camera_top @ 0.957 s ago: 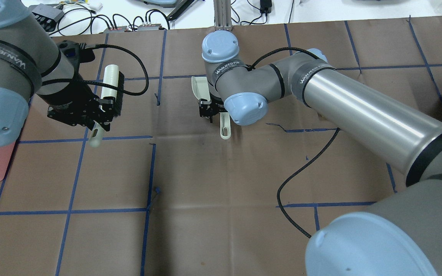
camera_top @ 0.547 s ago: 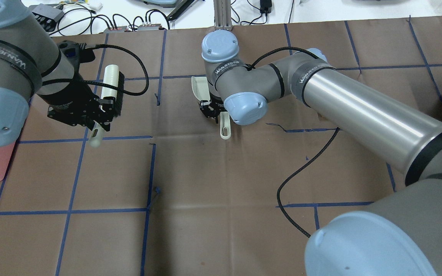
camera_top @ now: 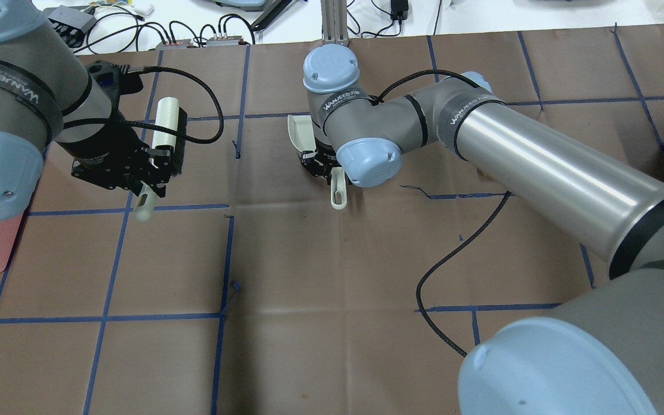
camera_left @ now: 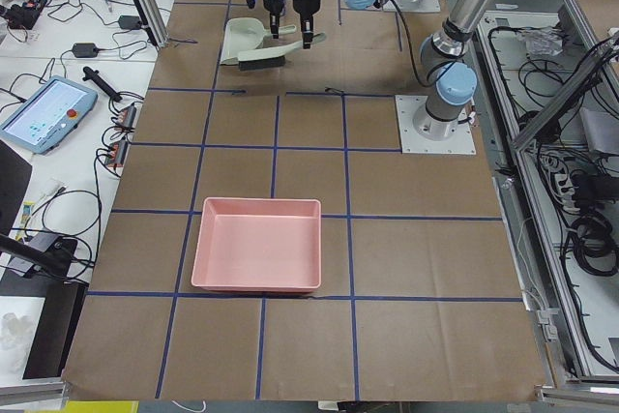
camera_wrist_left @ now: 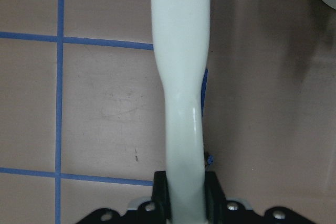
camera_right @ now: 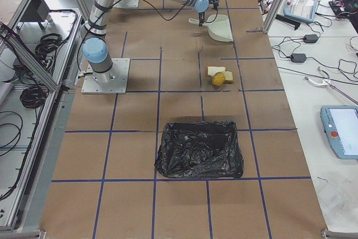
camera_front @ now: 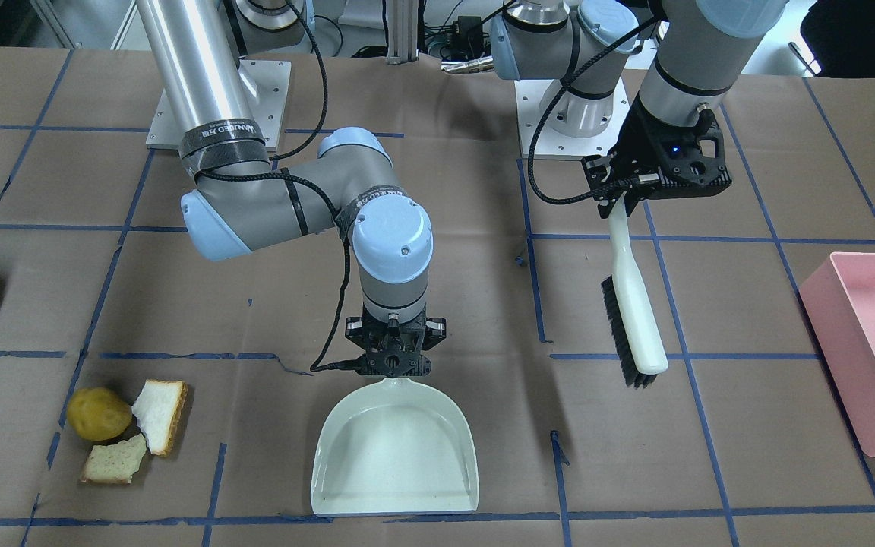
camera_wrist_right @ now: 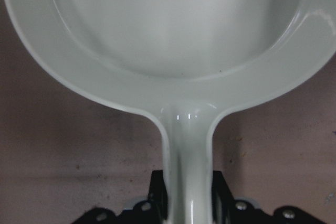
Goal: Sweep and dump trash in nearest bin
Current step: 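Grasp the white dustpan handle with the right gripper, then carry the dustpan with the right gripper beside the bread and potato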
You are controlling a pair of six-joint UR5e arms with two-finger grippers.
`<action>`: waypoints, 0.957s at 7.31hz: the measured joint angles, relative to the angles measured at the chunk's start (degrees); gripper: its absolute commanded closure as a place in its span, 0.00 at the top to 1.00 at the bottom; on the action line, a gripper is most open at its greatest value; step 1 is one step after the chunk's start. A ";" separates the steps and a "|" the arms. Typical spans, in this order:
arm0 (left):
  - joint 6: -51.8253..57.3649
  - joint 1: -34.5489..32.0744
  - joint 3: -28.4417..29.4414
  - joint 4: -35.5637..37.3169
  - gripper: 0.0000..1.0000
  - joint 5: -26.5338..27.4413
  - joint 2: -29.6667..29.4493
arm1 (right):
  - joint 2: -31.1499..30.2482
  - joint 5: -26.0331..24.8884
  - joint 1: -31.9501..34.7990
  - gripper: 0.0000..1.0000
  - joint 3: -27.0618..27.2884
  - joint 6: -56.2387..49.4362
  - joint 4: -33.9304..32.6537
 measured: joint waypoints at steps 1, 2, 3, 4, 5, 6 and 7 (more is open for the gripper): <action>0.00 0.00 0.00 0.00 0.06 -0.03 0.00 | -0.28 0.03 -0.19 0.12 -0.10 0.00 0.07; 0.00 0.00 0.00 0.00 0.06 -0.06 0.04 | -0.84 0.04 -0.44 0.11 -0.51 0.00 0.60; -0.02 -0.03 0.00 0.00 0.06 -0.08 0.06 | -1.69 -0.03 -0.63 0.10 -1.69 0.02 2.52; -0.06 -0.09 0.00 0.00 0.06 -0.09 0.05 | -2.45 -0.20 -0.80 0.09 -3.63 0.06 5.61; -0.08 -0.13 0.00 0.00 0.06 -0.09 0.02 | -2.94 -0.31 -0.97 0.08 -6.12 0.06 9.15; -0.08 -0.18 0.00 0.00 0.06 -0.11 0.00 | -3.25 -0.32 -1.40 0.06 -8.70 -0.10 12.65; -0.11 -0.27 0.00 0.00 0.06 -0.17 -0.01 | -3.46 -0.23 -2.32 0.05 -10.98 -0.50 15.92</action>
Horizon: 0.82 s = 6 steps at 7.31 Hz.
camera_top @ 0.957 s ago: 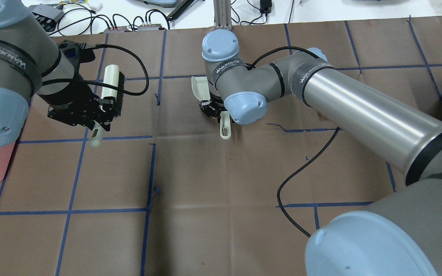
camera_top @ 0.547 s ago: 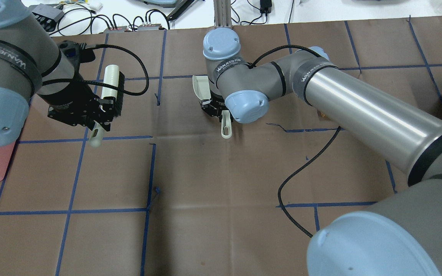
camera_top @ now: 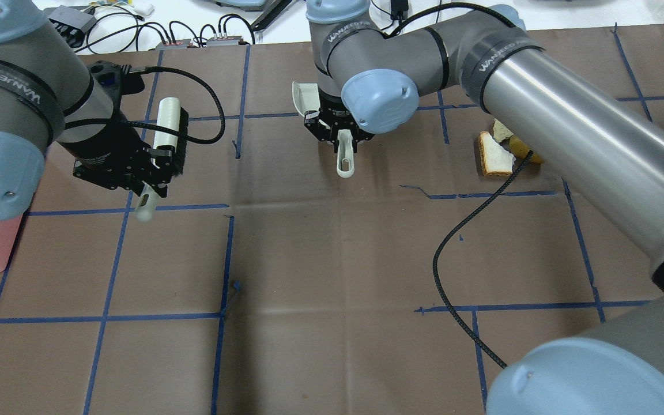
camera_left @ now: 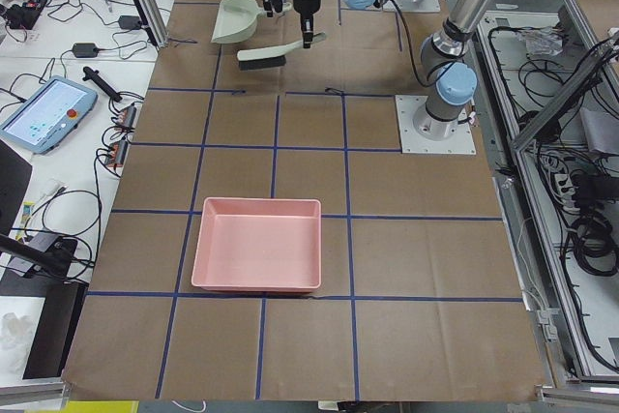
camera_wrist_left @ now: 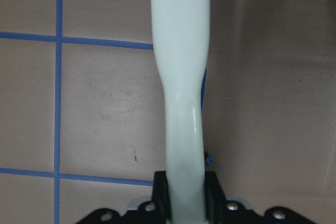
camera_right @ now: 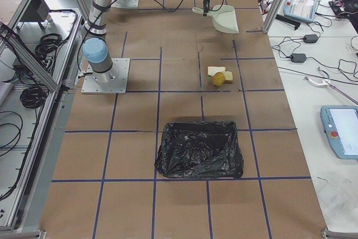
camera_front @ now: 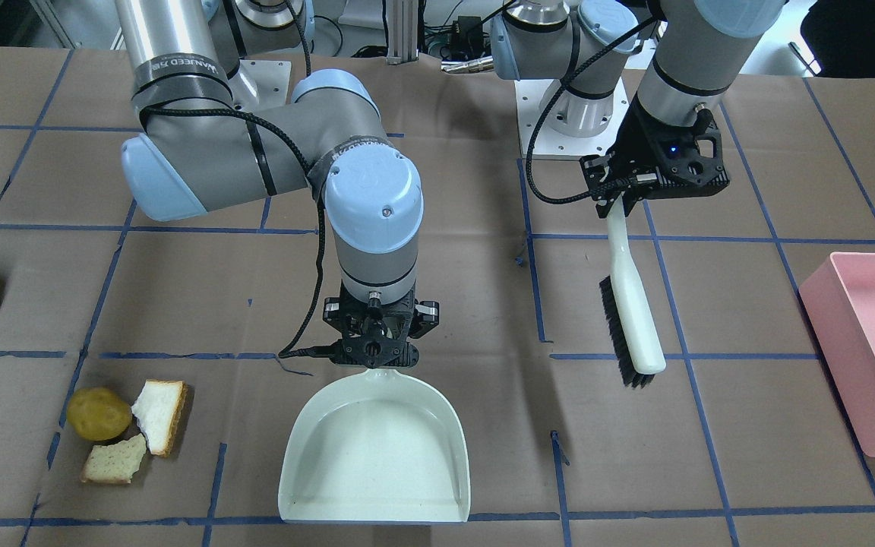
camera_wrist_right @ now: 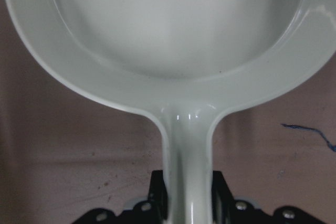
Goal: Sweep and dump trash in nearest bin
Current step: 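Carry the dustpan with the right gripper beside the bread and potato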
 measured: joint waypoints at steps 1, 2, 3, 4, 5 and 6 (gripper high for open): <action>-0.04 -0.11 0.00 0.00 0.06 -0.06 0.00 | -0.38 0.05 -1.08 0.04 -1.47 -1.20 2.53; -0.06 -0.24 0.00 0.00 0.06 -0.11 -0.04 | -1.08 -0.03 -2.30 0.04 -2.06 -3.74 4.35; -0.07 -0.37 0.00 0.02 0.05 -0.41 -0.06 | -2.11 -0.10 -3.92 0.03 -2.12 -7.24 5.93; -0.07 -0.46 0.00 0.04 0.04 -1.26 -0.14 | -3.48 -0.18 -6.04 0.03 -1.99 -12.07 7.64; -0.07 -0.52 0.00 0.02 0.03 -2.16 -0.36 | -5.02 -0.37 -8.63 0.03 -1.92 -18.44 9.74; -0.07 -0.61 0.00 0.01 0.03 -2.62 -0.67 | -6.44 -1.11 -11.38 0.03 -1.86 -25.32 11.93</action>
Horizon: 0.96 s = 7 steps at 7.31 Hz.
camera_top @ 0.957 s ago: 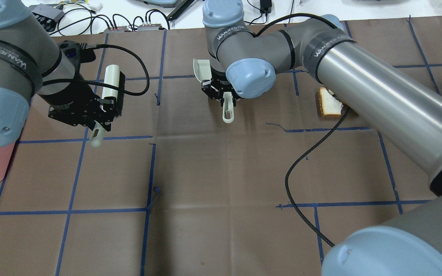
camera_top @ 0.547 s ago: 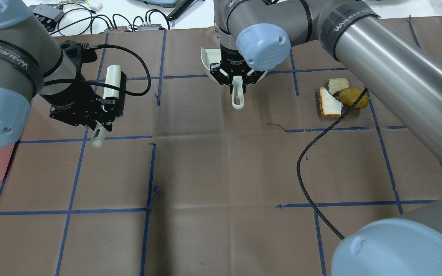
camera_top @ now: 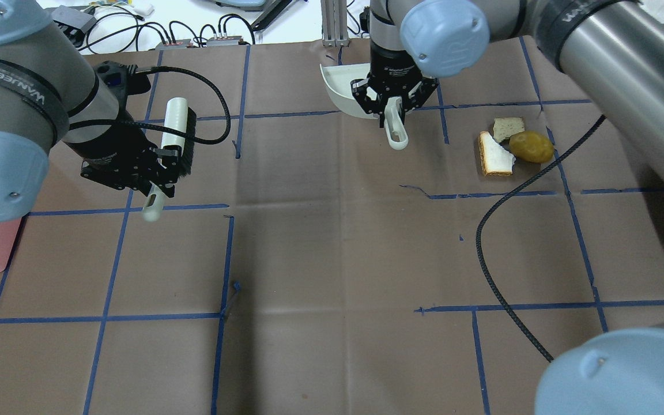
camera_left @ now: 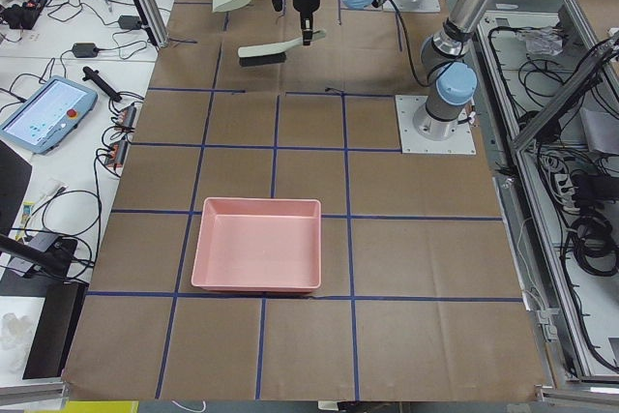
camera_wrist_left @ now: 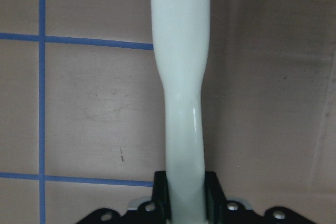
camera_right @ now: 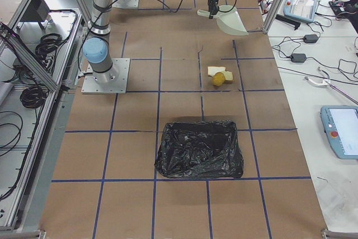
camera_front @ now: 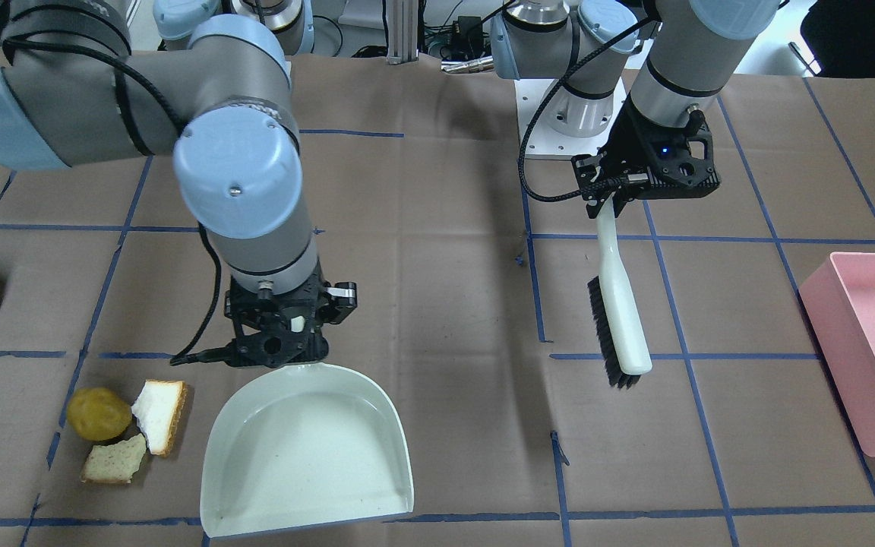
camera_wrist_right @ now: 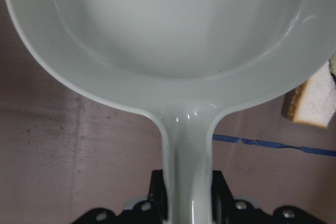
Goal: Sweep and dump trash in nearest bin
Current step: 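Carry the dustpan with the right gripper beside the bread and potato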
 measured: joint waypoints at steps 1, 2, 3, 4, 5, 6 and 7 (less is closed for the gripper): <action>0.00 -0.41 -0.02 -0.01 0.03 -0.17 -0.12 | -1.33 -1.28 -2.90 0.03 0.05 -7.14 2.20; 0.02 -1.76 -0.08 0.14 0.03 -0.14 -0.15 | -2.41 -2.26 -5.59 0.03 0.10 -13.75 3.67; 0.04 -4.63 -0.06 0.86 0.03 -0.03 -0.63 | -3.30 -3.54 -8.16 0.03 0.16 -20.49 4.39; 0.02 -8.65 0.24 2.59 0.03 0.14 -1.86 | -4.04 -5.40 -11.16 0.03 0.21 -28.37 4.86; 0.01 -13.09 0.70 5.30 0.03 0.39 -3.68 | -4.55 -6.58 -14.77 0.03 0.24 -37.01 5.26; -0.20 -17.15 1.28 7.98 0.03 0.44 -6.03 | -4.80 -7.13 -18.59 0.02 0.26 -45.95 5.35; -1.61 -20.59 3.04 9.92 0.03 0.20 -9.23 | -4.73 -7.36 -22.30 0.01 0.26 -54.65 5.06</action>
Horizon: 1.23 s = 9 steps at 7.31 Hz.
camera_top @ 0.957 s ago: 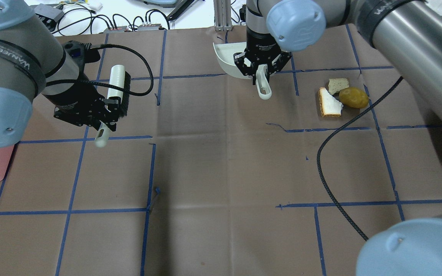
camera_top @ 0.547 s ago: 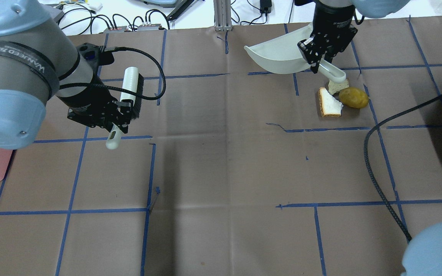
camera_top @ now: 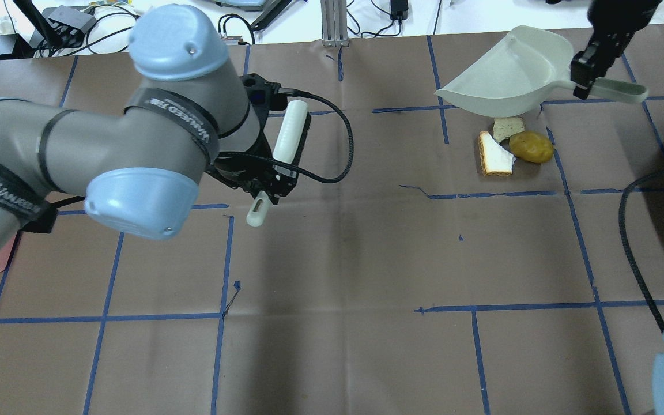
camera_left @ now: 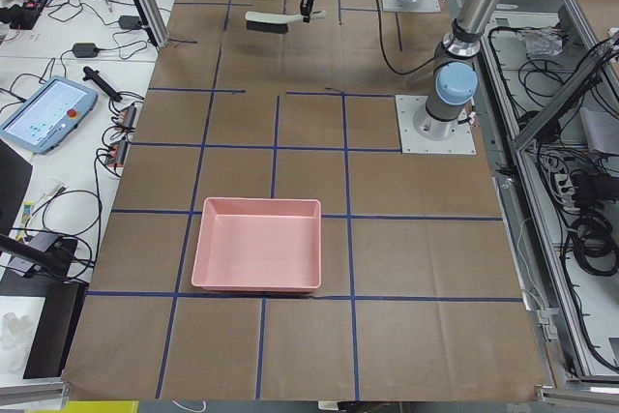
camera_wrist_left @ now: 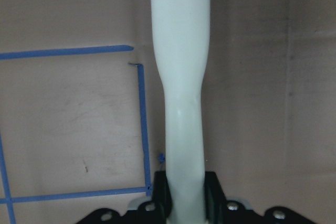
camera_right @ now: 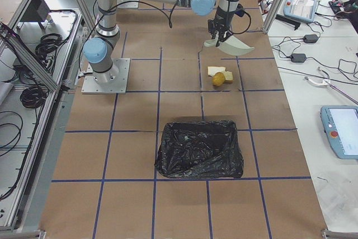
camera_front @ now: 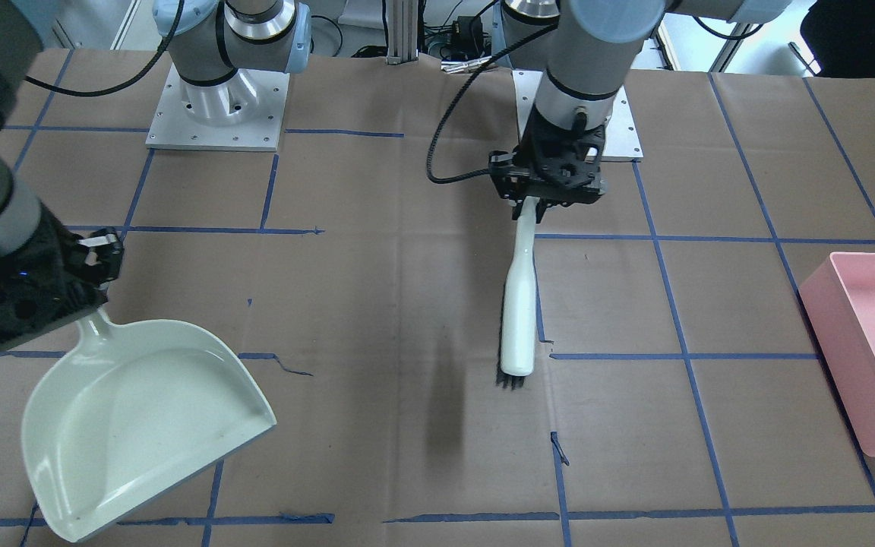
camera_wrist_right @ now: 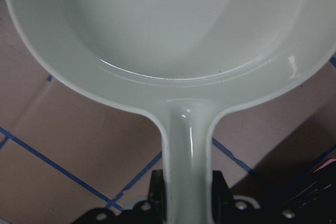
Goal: Sweep and dump trash in nearest bin
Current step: 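Carry the dustpan with the right gripper beside the bread and potato, then reach the left gripper's brush across behind the bread and potato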
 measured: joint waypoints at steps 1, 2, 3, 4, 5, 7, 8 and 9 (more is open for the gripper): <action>-2.72 -2.37 3.25 0.61 0.03 -1.07 -3.48 | 0.28 -0.05 -3.80 0.01 -0.01 -8.57 -0.42; -5.31 -3.87 7.28 0.39 0.03 -3.60 -6.88 | 0.62 -0.18 -6.97 0.01 -0.02 -16.28 -1.20; -6.78 -5.29 11.01 0.01 0.03 -6.13 -9.92 | 1.15 -1.34 -9.22 0.01 -0.02 -23.29 -3.31; -8.33 -7.60 14.47 0.06 0.03 -6.35 -13.09 | 2.16 -3.51 -10.92 0.01 -0.01 -29.95 -6.71; -11.27 -10.14 17.79 0.35 0.03 -5.03 -16.28 | 3.53 -4.80 -12.87 0.01 0.00 -35.62 -10.19; -19.42 -13.94 23.83 0.41 0.03 -1.30 -21.85 | 6.66 -5.32 -16.68 0.01 -0.02 -44.35 -15.86; -23.74 -15.50 26.59 0.15 0.03 1.87 -24.39 | 7.97 -5.40 -17.65 0.01 -0.02 -48.40 -18.39; -26.31 -17.06 29.50 -0.05 0.03 4.91 -27.08 | 9.03 -5.48 -18.15 0.01 -0.01 -51.91 -20.11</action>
